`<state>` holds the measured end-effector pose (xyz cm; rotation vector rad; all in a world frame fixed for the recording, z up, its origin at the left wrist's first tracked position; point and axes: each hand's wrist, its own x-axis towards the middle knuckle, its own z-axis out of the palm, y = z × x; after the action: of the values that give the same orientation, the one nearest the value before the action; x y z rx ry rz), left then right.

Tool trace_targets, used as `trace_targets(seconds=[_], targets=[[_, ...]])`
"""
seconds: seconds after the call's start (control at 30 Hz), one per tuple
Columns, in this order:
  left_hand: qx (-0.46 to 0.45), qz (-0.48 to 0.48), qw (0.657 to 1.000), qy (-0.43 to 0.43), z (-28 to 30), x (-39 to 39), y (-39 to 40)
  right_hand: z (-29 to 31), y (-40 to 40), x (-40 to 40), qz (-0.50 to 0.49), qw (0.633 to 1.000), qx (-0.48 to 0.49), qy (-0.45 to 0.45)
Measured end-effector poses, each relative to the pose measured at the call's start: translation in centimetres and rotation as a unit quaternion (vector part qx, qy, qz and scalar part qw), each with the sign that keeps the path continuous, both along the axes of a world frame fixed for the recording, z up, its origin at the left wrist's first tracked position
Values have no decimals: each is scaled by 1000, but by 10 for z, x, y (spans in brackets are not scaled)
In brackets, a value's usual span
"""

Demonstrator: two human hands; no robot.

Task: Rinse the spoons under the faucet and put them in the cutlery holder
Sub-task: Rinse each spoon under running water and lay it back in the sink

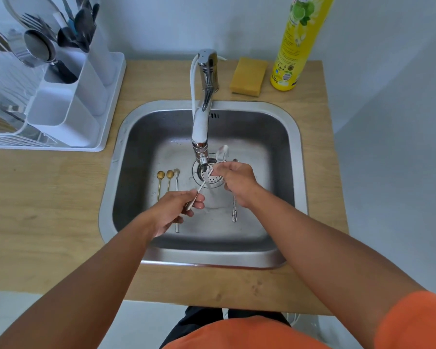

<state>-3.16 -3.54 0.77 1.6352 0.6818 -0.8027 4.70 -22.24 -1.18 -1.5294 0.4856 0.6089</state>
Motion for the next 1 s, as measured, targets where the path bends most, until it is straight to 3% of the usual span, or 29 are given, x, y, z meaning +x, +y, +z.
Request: trace_targets(seconds=[0.2, 0.53, 0.8, 1.0], targets=[[-84, 80, 993, 33, 1, 9, -22, -6, 6, -19, 39, 998, 30, 27], [-126, 69, 989, 31, 3, 12, -31, -2, -1, -21, 41, 995, 84, 27], [-182, 65, 981, 29, 13, 5, -32, 4, -3, -9, 17, 971, 230, 70], [-173, 56, 983, 18, 12, -8, -27, 4, -4, -3, -45, 983, 168, 66]])
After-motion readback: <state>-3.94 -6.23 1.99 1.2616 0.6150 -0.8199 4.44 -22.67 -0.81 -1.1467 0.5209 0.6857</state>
